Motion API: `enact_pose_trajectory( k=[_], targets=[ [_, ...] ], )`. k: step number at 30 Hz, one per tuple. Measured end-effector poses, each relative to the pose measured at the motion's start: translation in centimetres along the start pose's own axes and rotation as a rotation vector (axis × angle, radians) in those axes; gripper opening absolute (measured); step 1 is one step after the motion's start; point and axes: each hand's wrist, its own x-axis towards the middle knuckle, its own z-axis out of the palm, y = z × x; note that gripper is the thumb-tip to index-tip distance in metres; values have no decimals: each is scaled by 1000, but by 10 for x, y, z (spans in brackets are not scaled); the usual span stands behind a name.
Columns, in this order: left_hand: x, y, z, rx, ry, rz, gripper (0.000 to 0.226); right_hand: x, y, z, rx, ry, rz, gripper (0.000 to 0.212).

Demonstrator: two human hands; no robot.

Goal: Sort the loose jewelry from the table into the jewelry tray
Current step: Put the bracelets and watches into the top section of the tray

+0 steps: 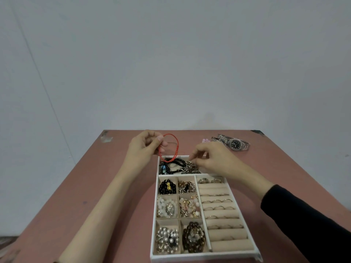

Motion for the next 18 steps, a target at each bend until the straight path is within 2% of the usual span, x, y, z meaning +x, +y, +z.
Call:
enact_pose_trajectory(
  k=[8, 10, 14, 18],
  targets=[
    [-5, 2, 10, 105, -144, -66, 8, -1, 16, -7, 116, 174, 59, 9],
    [-5, 0, 11, 244, -137, -48, 8, -1, 21, -9, 124, 187, 71, 9],
    [-6, -2, 9, 673, -131, 64, 9, 3, 31, -11, 167, 249, 113, 10],
    [-7, -1, 9, 871, -148, 151, 15, 1, 38, -16, 262, 310, 127, 11]
  ],
)
